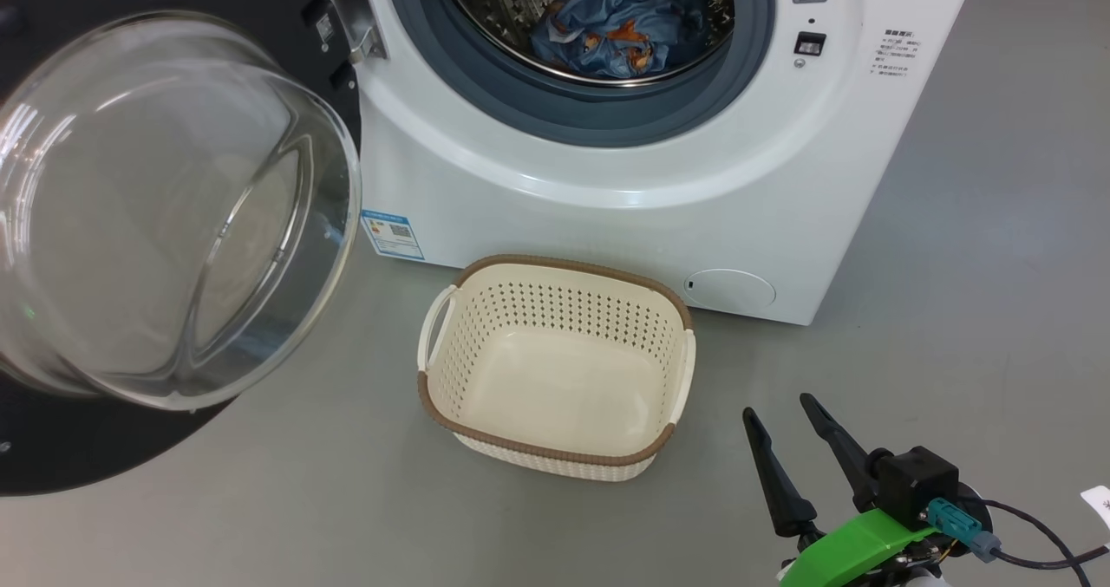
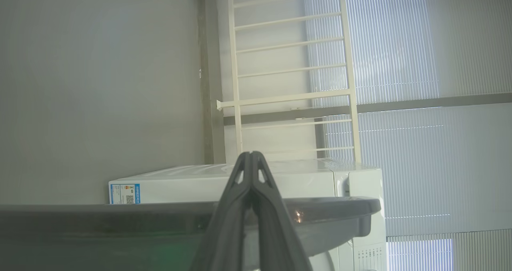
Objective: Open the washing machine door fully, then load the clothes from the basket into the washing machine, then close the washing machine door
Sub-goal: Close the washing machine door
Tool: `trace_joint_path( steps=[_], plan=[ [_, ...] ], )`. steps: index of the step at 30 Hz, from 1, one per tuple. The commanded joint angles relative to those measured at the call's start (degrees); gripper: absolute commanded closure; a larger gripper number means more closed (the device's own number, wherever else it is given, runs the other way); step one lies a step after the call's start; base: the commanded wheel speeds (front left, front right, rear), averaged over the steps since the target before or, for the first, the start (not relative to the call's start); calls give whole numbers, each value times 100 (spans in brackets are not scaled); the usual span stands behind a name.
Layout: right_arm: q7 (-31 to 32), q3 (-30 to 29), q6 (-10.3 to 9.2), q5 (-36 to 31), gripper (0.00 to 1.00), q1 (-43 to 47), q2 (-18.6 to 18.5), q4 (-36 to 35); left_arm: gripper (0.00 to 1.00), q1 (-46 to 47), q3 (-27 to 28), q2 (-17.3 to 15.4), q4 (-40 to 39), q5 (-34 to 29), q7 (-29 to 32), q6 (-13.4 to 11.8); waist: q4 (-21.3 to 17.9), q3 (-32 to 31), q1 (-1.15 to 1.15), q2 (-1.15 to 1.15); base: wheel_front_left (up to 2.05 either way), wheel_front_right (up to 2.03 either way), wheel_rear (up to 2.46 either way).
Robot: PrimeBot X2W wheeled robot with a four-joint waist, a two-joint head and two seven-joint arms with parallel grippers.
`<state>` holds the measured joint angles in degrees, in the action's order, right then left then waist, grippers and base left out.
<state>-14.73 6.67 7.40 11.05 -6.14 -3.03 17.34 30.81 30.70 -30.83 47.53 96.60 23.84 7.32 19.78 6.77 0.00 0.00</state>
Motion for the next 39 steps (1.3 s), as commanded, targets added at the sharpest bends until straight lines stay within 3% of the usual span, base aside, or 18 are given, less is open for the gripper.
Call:
trace_joint_path(
  steps=[1,26,39],
  plan=[
    [-27,152,9,-26,0,-206,15,-108,100,149,139,-345,-118,28,149,17,-19,18,0,0,0,0,0],
    [-27,147,9,41,0,-238,15,-78,100,-182,63,-165,-369,44,1760,17,-29,124,0,0,0,0,0],
    [-27,143,9,81,0,-214,15,-60,100,-596,247,125,-867,285,2622,17,-7,120,0,0,0,0,0]
  ],
)
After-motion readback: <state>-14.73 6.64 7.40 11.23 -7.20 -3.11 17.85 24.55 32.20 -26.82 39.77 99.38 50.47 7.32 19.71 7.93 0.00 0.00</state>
